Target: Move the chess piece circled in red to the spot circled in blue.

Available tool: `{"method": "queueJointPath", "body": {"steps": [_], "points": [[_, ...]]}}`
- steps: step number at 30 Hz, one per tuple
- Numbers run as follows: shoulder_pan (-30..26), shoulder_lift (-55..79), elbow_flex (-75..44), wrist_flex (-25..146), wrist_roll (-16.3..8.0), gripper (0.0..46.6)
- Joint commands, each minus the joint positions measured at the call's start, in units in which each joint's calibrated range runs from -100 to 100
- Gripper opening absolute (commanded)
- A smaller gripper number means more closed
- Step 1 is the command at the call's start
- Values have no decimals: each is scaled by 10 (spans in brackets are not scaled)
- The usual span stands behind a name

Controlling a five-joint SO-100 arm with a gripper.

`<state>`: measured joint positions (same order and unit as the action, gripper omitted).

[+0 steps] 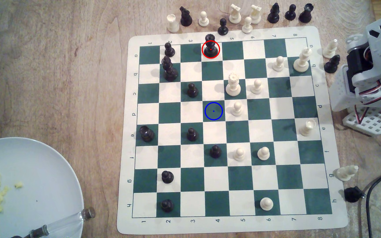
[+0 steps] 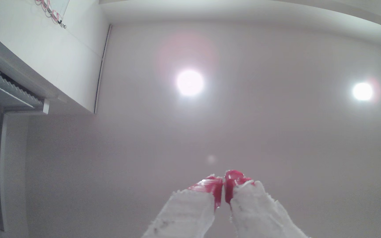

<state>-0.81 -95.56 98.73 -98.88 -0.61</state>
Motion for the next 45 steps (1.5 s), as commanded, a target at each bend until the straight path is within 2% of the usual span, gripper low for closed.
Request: {"method": "queueJointPath", "body": {"steps": [1, 6, 11, 14, 17, 18, 22, 25, 29, 31, 35, 38, 40, 45], "points": [[4, -3, 11, 5, 0, 2], [4, -3, -51, 126, 0, 2], [20, -3, -156, 334, 0, 2], [55, -3, -229, 571, -2, 2], [86, -3, -264, 714, -2, 2], [109, -3, -287, 820, -3, 2], [163, -1, -333, 999, -4, 2], [220, 33, -405, 1171, -4, 2], [235, 129, -491, 1298, -1, 2], [235, 200, -559, 1381, 16, 2], [239, 279, -586, 1408, 13, 3], [246, 395, -674, 1492, -24, 6], [250, 459, -732, 1532, -40, 15], [235, 565, -798, 1579, -58, 45]]}}
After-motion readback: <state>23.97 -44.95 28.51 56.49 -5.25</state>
